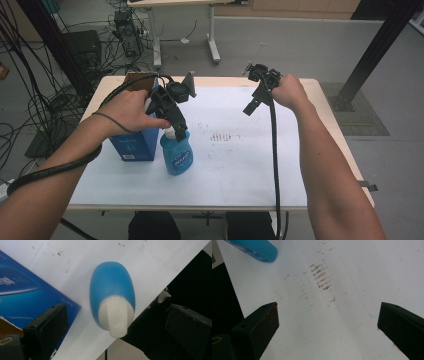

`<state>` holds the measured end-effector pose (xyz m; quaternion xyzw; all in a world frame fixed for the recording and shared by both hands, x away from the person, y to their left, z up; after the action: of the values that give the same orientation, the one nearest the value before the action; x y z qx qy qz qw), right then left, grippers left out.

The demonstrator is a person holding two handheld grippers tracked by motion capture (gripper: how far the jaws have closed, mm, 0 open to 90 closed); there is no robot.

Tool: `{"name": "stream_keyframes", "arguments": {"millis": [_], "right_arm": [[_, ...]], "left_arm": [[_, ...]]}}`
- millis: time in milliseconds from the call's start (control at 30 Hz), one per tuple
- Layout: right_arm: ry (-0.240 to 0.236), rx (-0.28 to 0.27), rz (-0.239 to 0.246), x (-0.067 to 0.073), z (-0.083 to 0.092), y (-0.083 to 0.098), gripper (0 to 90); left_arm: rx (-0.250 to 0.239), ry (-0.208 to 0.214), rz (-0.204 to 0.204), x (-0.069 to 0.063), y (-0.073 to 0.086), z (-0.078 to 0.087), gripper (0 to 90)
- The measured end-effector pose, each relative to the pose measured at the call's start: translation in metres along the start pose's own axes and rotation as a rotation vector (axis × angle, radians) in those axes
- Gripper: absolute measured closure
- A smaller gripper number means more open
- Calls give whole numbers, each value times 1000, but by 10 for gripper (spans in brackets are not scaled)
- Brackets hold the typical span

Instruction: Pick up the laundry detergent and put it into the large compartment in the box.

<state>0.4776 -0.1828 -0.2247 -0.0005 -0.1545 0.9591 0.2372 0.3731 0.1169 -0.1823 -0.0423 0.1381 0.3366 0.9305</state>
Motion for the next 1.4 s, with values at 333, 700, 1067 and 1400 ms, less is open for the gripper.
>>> {"name": "stream_keyframes", "arguments": {"millis": [333, 700, 1067, 1400], "right_arm": [[4, 4, 3, 0, 1, 0, 39], [5, 4, -1, 1, 1, 0, 39], [8, 4, 4, 1, 2, -1, 39], [7, 2, -1, 1, 2, 1, 39]], "left_arm": [[-4, 0, -5, -1, -1, 2, 49], [-2, 0, -7, -2, -2, 1, 49], [0, 2, -7, -3, -3, 1, 49], [3, 7, -4, -2, -3, -2, 49]]}}
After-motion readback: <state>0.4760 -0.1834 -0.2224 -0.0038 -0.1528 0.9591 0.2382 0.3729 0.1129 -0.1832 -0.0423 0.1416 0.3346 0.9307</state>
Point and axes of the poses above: each handheld gripper's, and its own axes: z roughly backward along the jaws, y roughly out of its underside, x roughly to its left, the point moved 7 cm from there along -z, roughly forward along the jaws, and after that the axes turned 9 degrees about y, right-handed, at the moved point
